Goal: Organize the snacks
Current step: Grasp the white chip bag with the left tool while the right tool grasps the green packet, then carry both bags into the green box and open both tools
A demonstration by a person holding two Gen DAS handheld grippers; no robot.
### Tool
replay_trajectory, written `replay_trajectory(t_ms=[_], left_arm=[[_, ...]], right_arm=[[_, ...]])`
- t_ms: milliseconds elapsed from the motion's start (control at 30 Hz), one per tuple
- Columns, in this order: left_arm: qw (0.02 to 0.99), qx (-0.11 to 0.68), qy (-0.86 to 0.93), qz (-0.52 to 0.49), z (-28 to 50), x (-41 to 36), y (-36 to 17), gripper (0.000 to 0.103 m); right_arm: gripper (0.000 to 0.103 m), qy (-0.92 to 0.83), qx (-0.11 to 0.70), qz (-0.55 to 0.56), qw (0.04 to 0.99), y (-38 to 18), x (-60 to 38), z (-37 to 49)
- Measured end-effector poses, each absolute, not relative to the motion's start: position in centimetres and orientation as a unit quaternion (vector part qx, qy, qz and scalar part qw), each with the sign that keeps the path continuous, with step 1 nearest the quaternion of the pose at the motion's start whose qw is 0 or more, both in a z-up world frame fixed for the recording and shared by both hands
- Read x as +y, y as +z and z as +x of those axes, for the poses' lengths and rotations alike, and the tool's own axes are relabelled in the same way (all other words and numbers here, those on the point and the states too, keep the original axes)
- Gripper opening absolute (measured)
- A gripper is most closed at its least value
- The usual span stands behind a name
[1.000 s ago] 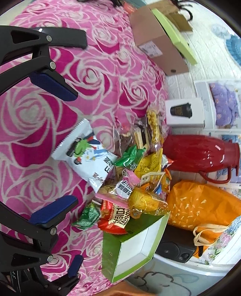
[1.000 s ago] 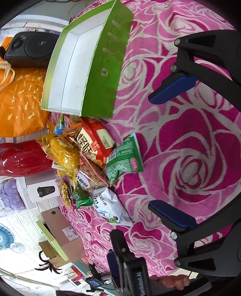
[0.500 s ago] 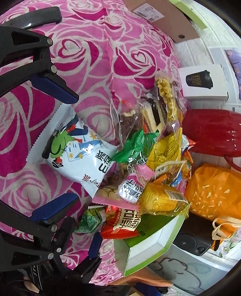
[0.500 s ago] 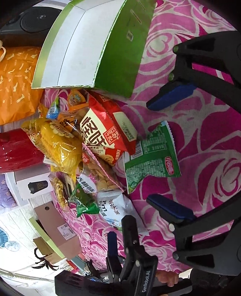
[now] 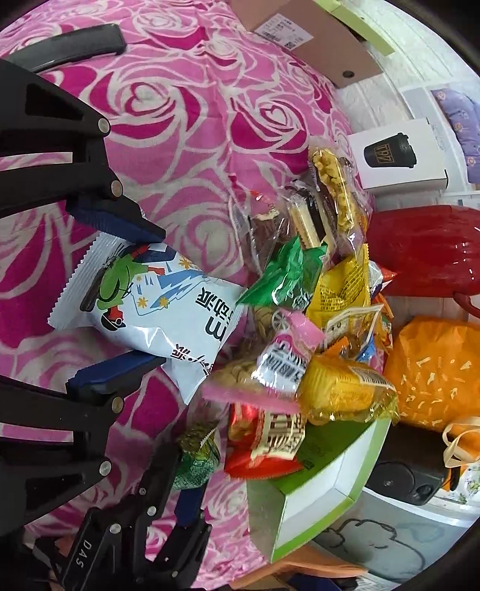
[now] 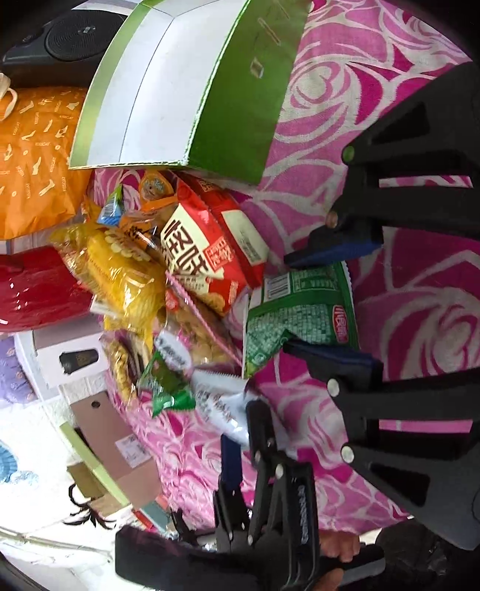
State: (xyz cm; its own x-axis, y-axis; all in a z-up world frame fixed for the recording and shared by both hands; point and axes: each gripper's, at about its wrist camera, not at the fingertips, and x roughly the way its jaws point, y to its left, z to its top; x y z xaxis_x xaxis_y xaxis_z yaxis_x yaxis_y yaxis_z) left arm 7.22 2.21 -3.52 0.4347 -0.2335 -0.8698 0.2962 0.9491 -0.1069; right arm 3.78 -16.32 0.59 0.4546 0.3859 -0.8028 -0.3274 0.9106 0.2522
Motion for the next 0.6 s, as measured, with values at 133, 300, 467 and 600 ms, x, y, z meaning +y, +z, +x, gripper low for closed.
replay_trajectory(t_ms=[133, 300, 467, 600], left_arm=[[0.851, 0.493, -0.180, 0.021, 5.4, 1.9, -1.0, 0.059], [0.867, 0.450, -0.216, 0.008, 5.3, -0.2, 4.1, 0.059], [0.878, 0.400, -0.261, -0.002, 7.1, -5.0, 8.4, 0.059], [0.875, 0.395, -0.280, 0.005, 8.7, -9.8, 8.6, 0.059]], right_arm=[[0.039, 0.231, 0.475, 0.076, 0.846, 2.1, -17.8, 2.6], [0.039, 0.211, 0.421, 0.098, 0.877, 6.6, -21.2, 1.4], [0.040, 0.138, 0.374, 0.089, 0.913, 10.3, -25.9, 1.2], [0.040, 0.088, 0.367, 0.098, 0.921, 10.6, -29.3, 2.1]])
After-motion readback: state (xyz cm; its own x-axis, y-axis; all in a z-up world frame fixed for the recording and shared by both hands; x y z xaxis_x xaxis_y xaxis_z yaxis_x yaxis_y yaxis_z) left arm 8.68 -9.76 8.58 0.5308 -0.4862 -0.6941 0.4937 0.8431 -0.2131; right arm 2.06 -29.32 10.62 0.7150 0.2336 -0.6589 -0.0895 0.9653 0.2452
